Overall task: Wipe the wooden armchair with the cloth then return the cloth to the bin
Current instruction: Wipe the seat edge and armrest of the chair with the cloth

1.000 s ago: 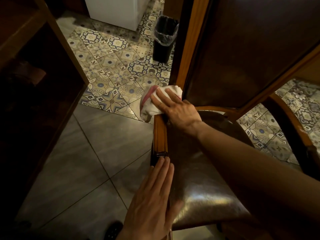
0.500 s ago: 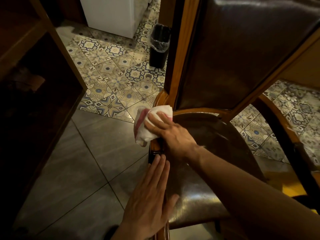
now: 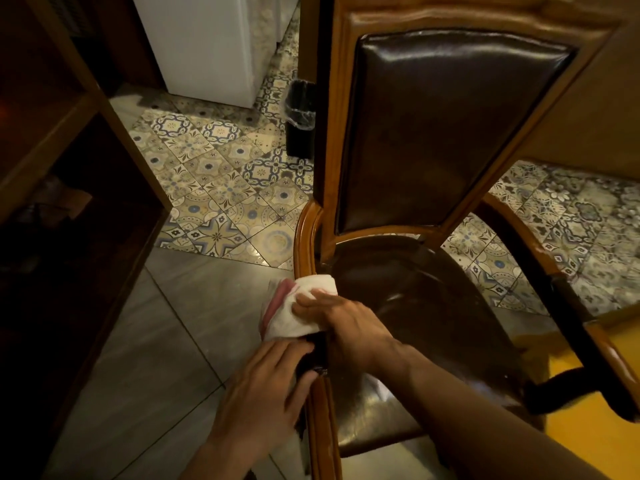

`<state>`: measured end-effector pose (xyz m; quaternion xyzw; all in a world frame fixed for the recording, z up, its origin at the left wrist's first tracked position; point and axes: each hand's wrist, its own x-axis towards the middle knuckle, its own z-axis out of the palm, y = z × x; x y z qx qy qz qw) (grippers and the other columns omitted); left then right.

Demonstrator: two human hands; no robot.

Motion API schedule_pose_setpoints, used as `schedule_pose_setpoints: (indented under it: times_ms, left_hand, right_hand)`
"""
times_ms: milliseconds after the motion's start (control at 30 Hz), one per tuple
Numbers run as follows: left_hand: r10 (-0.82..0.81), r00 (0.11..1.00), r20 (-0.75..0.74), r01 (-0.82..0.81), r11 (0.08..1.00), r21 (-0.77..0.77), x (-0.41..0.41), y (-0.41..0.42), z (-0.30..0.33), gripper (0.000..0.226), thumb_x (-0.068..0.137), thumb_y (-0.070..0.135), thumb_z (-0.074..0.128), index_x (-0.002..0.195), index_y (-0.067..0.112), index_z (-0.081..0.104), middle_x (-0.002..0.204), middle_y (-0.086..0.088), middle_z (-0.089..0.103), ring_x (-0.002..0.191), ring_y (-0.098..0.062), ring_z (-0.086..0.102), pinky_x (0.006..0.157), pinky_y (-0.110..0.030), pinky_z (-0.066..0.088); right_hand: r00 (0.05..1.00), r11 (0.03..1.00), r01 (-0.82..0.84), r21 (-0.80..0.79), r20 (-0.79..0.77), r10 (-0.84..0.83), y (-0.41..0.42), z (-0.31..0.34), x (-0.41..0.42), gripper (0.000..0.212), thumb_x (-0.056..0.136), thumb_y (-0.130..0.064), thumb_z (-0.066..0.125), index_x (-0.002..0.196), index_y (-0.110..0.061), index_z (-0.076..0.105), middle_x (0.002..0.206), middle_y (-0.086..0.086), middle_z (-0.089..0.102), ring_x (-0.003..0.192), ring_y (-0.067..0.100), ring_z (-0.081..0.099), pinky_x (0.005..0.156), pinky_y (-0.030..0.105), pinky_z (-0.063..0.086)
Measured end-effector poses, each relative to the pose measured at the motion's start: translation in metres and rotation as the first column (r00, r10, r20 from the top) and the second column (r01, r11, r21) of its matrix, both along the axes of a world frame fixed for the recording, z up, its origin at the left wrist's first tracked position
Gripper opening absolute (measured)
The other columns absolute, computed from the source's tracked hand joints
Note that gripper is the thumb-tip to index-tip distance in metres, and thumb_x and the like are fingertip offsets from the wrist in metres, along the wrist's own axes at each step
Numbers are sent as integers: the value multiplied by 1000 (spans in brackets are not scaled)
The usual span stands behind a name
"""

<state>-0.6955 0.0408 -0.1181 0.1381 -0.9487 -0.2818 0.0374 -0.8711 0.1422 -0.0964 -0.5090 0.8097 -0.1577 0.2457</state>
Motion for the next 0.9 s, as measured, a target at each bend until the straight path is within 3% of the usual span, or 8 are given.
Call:
schedule_pose_setpoints:
  times_ms: [67, 133, 233, 367, 567, 633, 733, 900]
  left_hand:
    - [79, 997, -15, -79, 996, -43, -1, -4, 4, 32, 90, 60, 47, 119, 45, 48, 118, 20, 53, 106, 0, 48, 90, -21, 39]
    - [87, 996, 8, -86, 994, -70, -9, -10, 12, 47, 81, 59, 62, 123, 41, 47, 125, 17, 47, 111, -6, 45, 93, -24, 40]
    - [13, 999, 46, -10, 997, -76, -23, -18, 32, 72, 79, 53, 70, 143, 37, 39, 145, 16, 37, 131, -8, 35, 107, -26, 32]
    - [-156, 981, 119, 154, 988, 25, -39, -21, 57, 65, 91, 41, 62, 150, 36, 35, 155, 14, 39, 139, -7, 36, 111, -23, 31]
    - [-317, 932, 174, 299, 946, 122, -75, -11, 119, 55, 98, 26, 50, 144, 51, 35, 144, 26, 47, 124, -6, 54, 96, -28, 48]
    - [-343, 928, 147, 330, 938, 109, -87, -8, 138, 56, 98, 21, 47, 141, 55, 36, 142, 29, 48, 124, -4, 54, 98, -28, 47]
    - [-380, 919, 102, 370, 923, 104, -108, 4, 160, 68, 96, 7, 45, 135, 63, 38, 144, 31, 45, 131, 2, 47, 107, -25, 41]
    - [-426, 902, 76, 420, 904, 81, -146, 31, 176, 85, 93, -3, 48, 121, 74, 25, 149, 26, 40, 134, -4, 45, 110, -31, 40]
  right_hand:
    - [992, 995, 100, -1, 82, -100, 7, 0, 8, 58, 87, -17, 71, 138, -36, 53, 142, -5, 56, 133, 17, 48, 108, 40, 42]
    - [976, 988, 156, 9, 155, -156, 13, 10, 15, 51, 83, -13, 71, 127, -34, 59, 123, -5, 65, 110, 15, 62, 91, 35, 54]
    - [952, 974, 224, -31, 222, -212, 23, 34, 22, 40, 78, -5, 66, 107, -31, 57, 107, -9, 64, 91, 10, 63, 74, 35, 57]
    - [931, 945, 317, -84, 220, -293, 38, 73, 24, 39, 67, -5, 64, 94, -28, 48, 94, -8, 60, 79, 13, 57, 65, 35, 49]
    - [872, 859, 472, -198, 244, -424, 72, 134, 28, 34, 73, -17, 65, 97, -33, 47, 96, -15, 58, 84, 7, 57, 69, 31, 48]
    - [843, 813, 535, -230, 215, -494, 84, 148, 29, 31, 82, -37, 70, 104, -35, 49, 101, -16, 59, 89, 4, 59, 73, 32, 51]
    - [756, 721, 652, -233, 133, -641, 110, 161, 26, 42, 87, -69, 54, 116, -39, 49, 109, -18, 59, 96, 1, 59, 77, 27, 51]
    - [535, 542, 837, -79, -96, -840, 164, 156, 12, 61, 88, -64, 51, 140, -37, 37, 132, -10, 50, 115, 13, 52, 89, 31, 46]
